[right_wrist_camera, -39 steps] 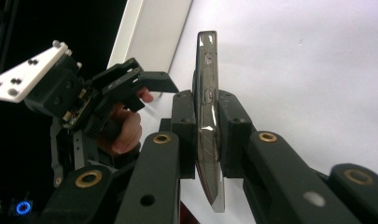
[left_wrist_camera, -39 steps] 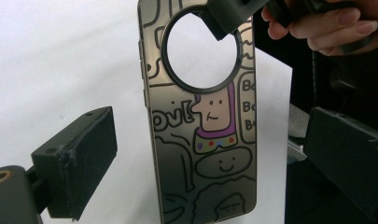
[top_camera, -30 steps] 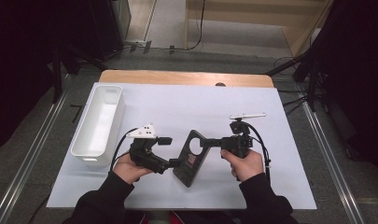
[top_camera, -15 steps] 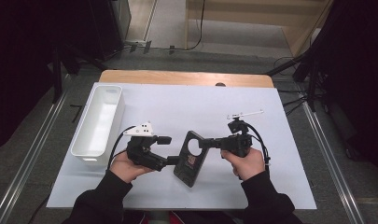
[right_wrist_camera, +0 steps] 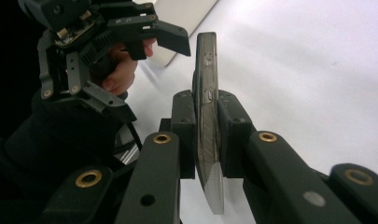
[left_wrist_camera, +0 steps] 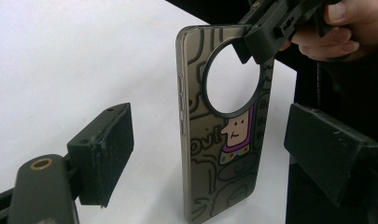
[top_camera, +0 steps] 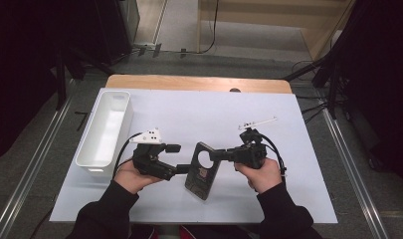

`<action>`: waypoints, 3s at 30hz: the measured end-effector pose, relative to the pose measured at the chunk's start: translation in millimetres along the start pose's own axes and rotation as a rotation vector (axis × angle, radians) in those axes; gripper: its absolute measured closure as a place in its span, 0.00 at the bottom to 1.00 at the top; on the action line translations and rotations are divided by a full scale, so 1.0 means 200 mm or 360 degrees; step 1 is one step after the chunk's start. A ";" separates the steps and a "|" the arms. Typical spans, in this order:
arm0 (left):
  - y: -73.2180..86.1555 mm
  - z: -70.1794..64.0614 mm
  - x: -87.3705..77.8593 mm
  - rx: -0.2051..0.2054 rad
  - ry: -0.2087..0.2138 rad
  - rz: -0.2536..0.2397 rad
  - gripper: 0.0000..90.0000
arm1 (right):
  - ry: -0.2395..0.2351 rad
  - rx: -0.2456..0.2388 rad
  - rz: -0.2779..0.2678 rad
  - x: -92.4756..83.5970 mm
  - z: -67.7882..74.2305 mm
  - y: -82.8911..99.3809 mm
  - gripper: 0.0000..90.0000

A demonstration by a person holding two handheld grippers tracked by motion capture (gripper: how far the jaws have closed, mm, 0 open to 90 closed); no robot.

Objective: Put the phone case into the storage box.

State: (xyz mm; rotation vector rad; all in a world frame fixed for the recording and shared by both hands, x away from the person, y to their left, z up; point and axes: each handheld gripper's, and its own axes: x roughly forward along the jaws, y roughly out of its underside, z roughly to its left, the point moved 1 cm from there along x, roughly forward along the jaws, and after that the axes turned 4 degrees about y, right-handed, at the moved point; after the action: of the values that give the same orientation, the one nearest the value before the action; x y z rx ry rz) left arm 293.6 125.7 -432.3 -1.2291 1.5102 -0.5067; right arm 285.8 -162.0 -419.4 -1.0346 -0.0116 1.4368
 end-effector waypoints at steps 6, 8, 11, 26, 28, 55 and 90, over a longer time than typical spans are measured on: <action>-0.01 0.00 -0.01 -0.0004 -0.0034 -0.0008 0.17 | -0.0002 -0.0050 0.0007 0.01 0.02 -0.01 0.86; -0.01 0.00 -0.01 -0.0004 -0.0049 -0.0004 0.17 | 0.0002 -0.0063 0.0019 0.02 0.03 -0.02 0.86; -0.02 0.00 -0.01 -0.0005 -0.0077 -0.0002 0.17 | 0.0005 -0.0085 0.0021 0.02 0.04 -0.03 0.86; -0.04 0.01 -0.01 -0.0036 -0.0151 -0.0014 0.20 | 0.0006 -0.0200 0.0044 0.03 0.03 -0.08 0.86; -0.04 0.01 -0.01 -0.0040 -0.0160 -0.0012 0.20 | 0.0005 -0.0204 0.0051 0.02 0.03 -0.09 0.86; -0.11 0.02 0.06 -0.0055 -0.0286 -0.0026 0.29 | 0.0001 -0.0293 0.0031 0.04 0.05 -0.16 0.86; -0.13 0.03 0.11 -0.0070 -0.0331 -0.0026 0.62 | -0.0023 -0.0342 0.0014 0.05 0.08 -0.19 0.86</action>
State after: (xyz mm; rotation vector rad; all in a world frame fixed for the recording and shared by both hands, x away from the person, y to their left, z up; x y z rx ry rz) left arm 313.5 98.8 -422.6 -1.2878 1.3424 -0.3463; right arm 309.1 -138.0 -393.0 -1.2001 -0.1751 1.4737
